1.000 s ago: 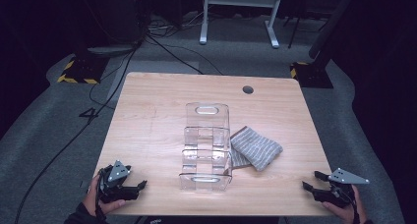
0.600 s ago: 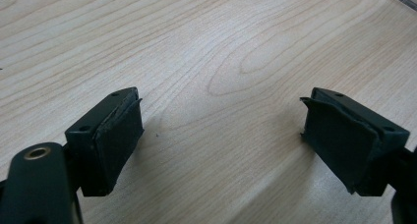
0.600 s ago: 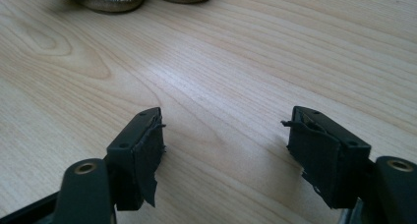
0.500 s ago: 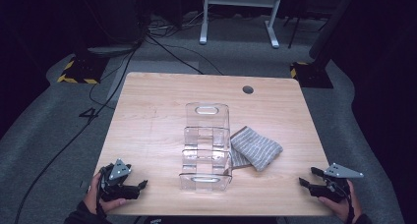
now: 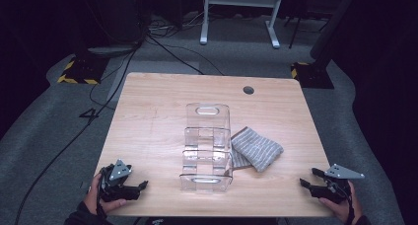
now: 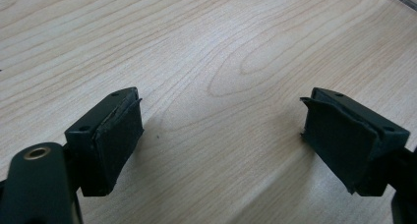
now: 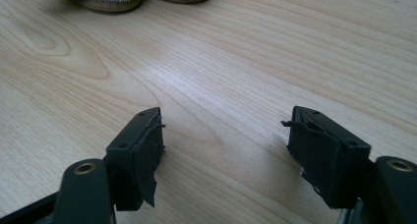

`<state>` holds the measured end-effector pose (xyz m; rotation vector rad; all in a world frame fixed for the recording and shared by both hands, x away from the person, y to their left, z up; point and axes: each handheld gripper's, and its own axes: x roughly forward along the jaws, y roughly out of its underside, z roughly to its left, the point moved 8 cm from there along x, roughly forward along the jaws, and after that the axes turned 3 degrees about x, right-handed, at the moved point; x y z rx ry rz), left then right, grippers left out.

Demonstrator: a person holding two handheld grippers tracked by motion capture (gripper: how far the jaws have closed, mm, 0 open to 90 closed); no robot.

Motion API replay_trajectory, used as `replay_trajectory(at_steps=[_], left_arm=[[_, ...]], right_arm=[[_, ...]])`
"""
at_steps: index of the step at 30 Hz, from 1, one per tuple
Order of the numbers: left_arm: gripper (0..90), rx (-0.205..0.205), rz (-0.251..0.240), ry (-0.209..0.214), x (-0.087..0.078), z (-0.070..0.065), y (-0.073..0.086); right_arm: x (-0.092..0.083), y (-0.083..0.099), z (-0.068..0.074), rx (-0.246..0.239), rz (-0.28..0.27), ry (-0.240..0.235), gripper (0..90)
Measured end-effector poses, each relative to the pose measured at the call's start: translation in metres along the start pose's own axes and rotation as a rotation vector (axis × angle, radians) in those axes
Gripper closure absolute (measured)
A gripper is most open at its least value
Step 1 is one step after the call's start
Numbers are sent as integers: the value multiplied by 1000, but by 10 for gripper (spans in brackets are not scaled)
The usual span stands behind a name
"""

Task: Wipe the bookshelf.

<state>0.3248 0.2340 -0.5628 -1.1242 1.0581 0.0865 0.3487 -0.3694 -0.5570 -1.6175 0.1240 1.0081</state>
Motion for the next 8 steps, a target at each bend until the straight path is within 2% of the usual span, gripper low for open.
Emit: replay_trajectory(at_steps=[8], left_arm=[[150,-4,2,0,0,0,0]], right_arm=[[0,0,0,1,0,1,293]])
